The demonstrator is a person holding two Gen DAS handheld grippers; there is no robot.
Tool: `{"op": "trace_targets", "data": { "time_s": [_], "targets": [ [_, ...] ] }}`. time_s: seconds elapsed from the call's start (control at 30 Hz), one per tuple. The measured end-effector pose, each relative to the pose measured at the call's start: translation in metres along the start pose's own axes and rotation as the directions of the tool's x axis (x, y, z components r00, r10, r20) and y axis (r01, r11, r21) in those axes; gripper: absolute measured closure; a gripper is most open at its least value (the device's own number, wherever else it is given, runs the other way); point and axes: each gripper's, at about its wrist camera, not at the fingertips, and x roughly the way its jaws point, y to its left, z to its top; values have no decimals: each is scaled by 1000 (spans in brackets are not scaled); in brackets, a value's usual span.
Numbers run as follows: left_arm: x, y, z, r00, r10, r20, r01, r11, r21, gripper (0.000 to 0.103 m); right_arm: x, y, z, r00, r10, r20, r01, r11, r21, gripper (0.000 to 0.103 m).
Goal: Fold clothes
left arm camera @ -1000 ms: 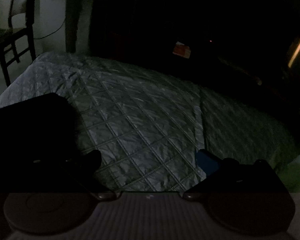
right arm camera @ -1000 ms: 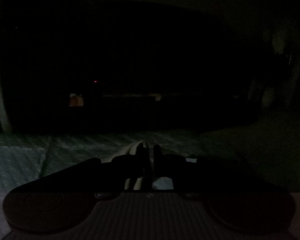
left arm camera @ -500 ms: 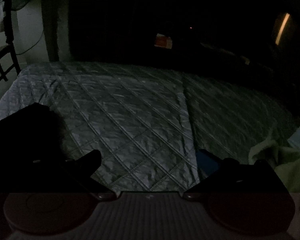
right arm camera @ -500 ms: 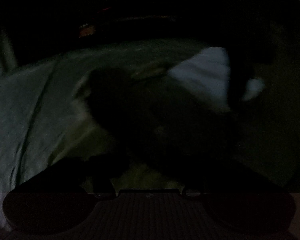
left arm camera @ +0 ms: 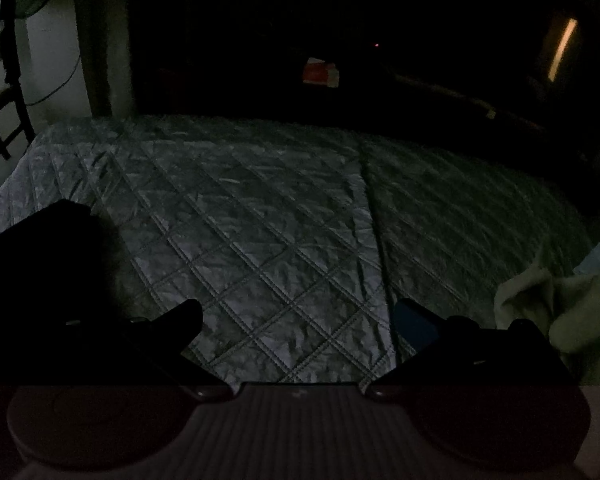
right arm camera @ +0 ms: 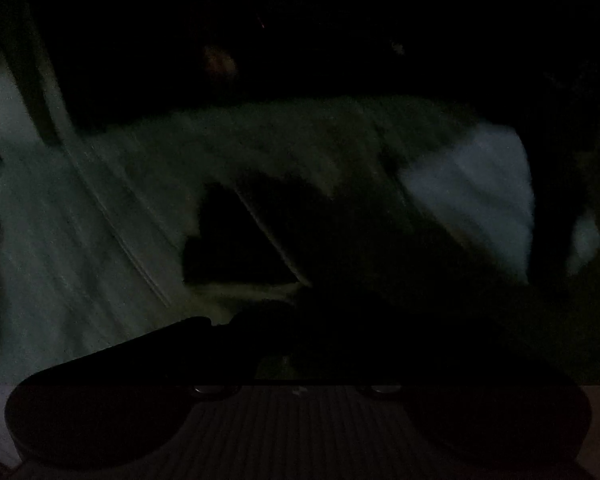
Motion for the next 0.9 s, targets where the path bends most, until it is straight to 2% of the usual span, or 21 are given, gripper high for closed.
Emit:
{"op": "trace_targets", "data": {
  "time_s": [0.07,0.13,0.2,0.3,0.33,0.47,0.6,0.63,0.67,0.7,0.73,0.77,0.8,0.83,0.9],
  "targets": [
    [-1,1,0,1000,6,-1,-6,1000,-7,1,-19,11,40,991,94,91,-98,994,45,101],
    [-2,3,1,1000,14,0,-14,1000,-18,1,-41,29,84,967,175,183,-187,981,49,101],
    [-3,7,2,1000,17,1,-17,999,-37,1,-66,50,120,922,274,275,-290,957,16,101],
    [-5,13,5,1000,22,3,-22,997,-68,1,-110,77,152,828,376,416,-399,916,-32,101],
    [-6,15,6,1000,25,4,-25,997,-77,1,-116,76,152,816,375,440,-408,913,-21,101],
    [-10,26,9,999,47,15,-45,993,-107,1,-108,49,127,858,265,440,-337,937,94,100],
    [-11,32,10,999,50,13,-48,992,-114,1,-100,22,102,891,152,427,-261,943,208,100],
    [-11,32,9,999,49,10,-47,992,-114,1,-94,15,93,917,92,388,-189,957,221,99],
    [-11,32,9,999,48,7,-47,993,-112,1,-82,6,81,949,-4,315,-66,975,212,93],
    [-10,31,8,999,48,4,-47,993,-108,1,-72,-4,70,962,-105,252,55,978,199,89],
    [-10,30,8,999,48,2,-47,994,-103,1,-64,-14,58,957,-209,199,173,967,185,82],
    [-9,29,7,999,48,2,-47,994,-98,1,-55,-24,46,938,-312,147,288,943,164,82],
    [-9,27,6,999,48,0,-47,995,-93,1,-51,-34,38,917,-379,121,358,919,167,82],
    [-8,25,6,999,48,-2,-48,995,-88,1,-52,-42,32,904,-412,118,385,902,196,82],
    [-5,22,6,999,49,-8,-50,996,-78,1,-56,-41,23,897,-410,164,386,908,161,81]
  ]
}}
